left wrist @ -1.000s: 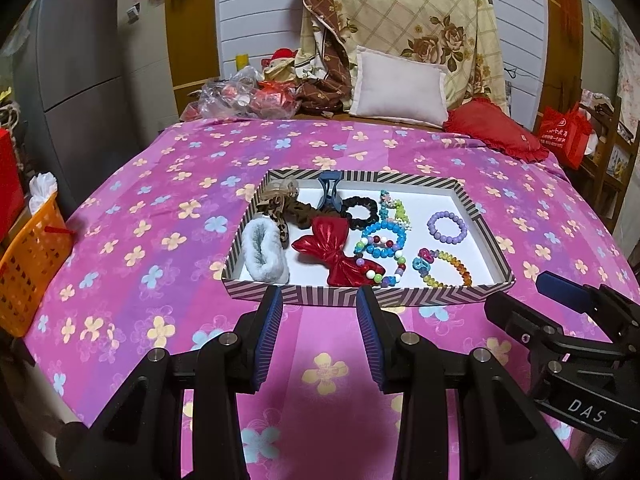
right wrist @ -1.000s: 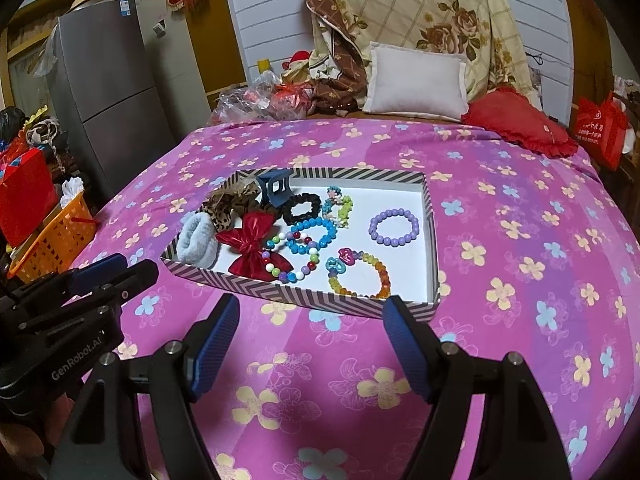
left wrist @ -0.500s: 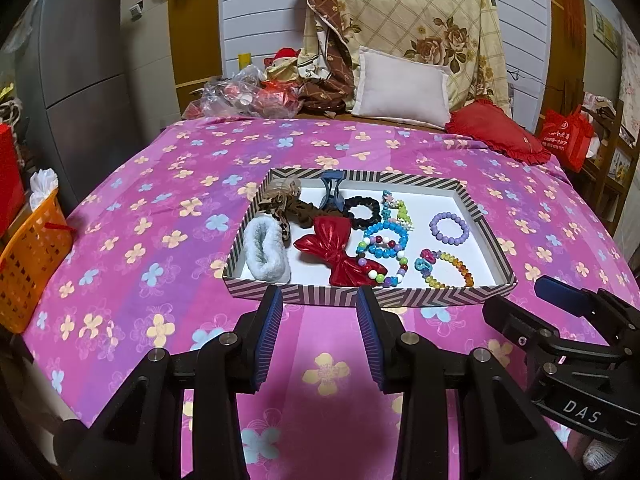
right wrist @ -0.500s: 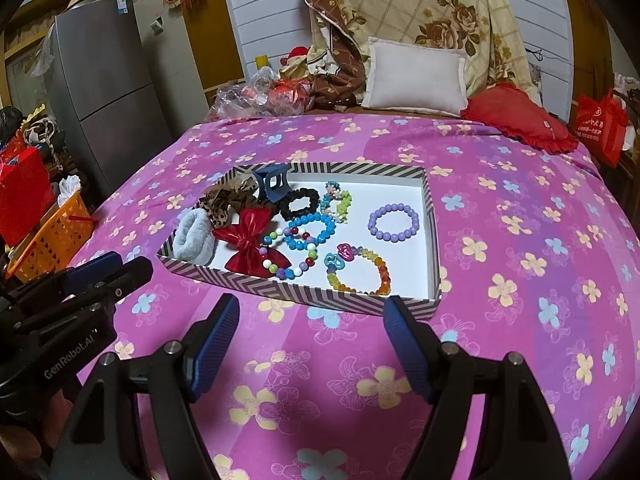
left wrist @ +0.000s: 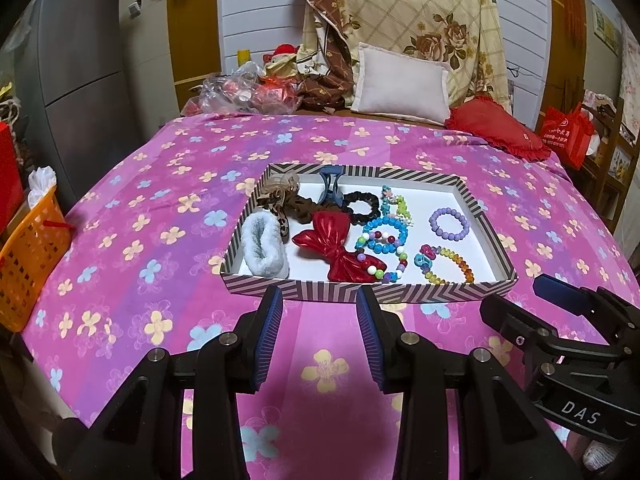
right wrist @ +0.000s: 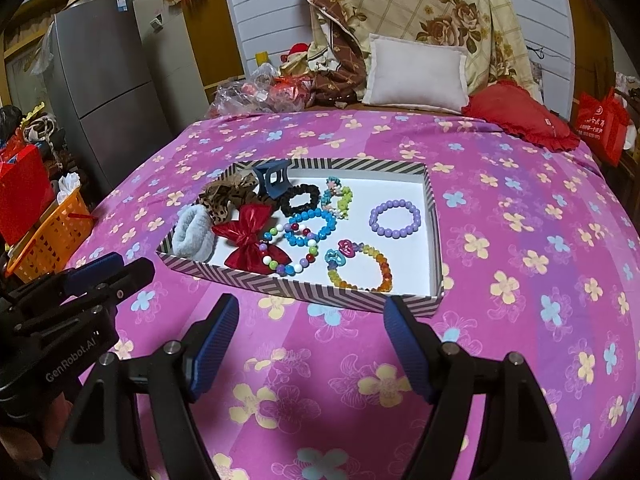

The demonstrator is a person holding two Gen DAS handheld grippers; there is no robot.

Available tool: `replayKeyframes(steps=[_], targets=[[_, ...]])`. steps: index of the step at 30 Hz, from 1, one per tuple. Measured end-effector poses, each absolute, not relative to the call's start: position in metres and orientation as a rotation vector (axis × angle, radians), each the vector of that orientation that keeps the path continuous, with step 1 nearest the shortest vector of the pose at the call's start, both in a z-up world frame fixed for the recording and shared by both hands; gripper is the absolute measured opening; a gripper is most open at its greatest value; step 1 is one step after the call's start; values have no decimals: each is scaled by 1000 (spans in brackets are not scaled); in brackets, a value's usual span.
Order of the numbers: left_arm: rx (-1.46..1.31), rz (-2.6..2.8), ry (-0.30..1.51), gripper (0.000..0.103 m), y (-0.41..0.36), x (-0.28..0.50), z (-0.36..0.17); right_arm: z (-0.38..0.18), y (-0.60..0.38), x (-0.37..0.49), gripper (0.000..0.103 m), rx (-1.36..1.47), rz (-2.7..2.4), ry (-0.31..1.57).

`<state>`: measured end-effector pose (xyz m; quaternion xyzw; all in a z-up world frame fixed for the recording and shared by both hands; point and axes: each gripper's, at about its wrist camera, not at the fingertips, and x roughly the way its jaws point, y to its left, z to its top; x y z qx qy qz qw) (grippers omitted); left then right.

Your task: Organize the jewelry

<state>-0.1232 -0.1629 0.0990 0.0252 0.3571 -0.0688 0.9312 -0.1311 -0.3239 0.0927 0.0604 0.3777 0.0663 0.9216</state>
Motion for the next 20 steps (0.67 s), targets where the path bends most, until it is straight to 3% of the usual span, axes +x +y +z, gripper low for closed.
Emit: replayKeyframes(steps=[20], targets=[[46, -142, 734, 35, -158, -117, 96, 91, -327, -129, 79, 125, 130, 785]])
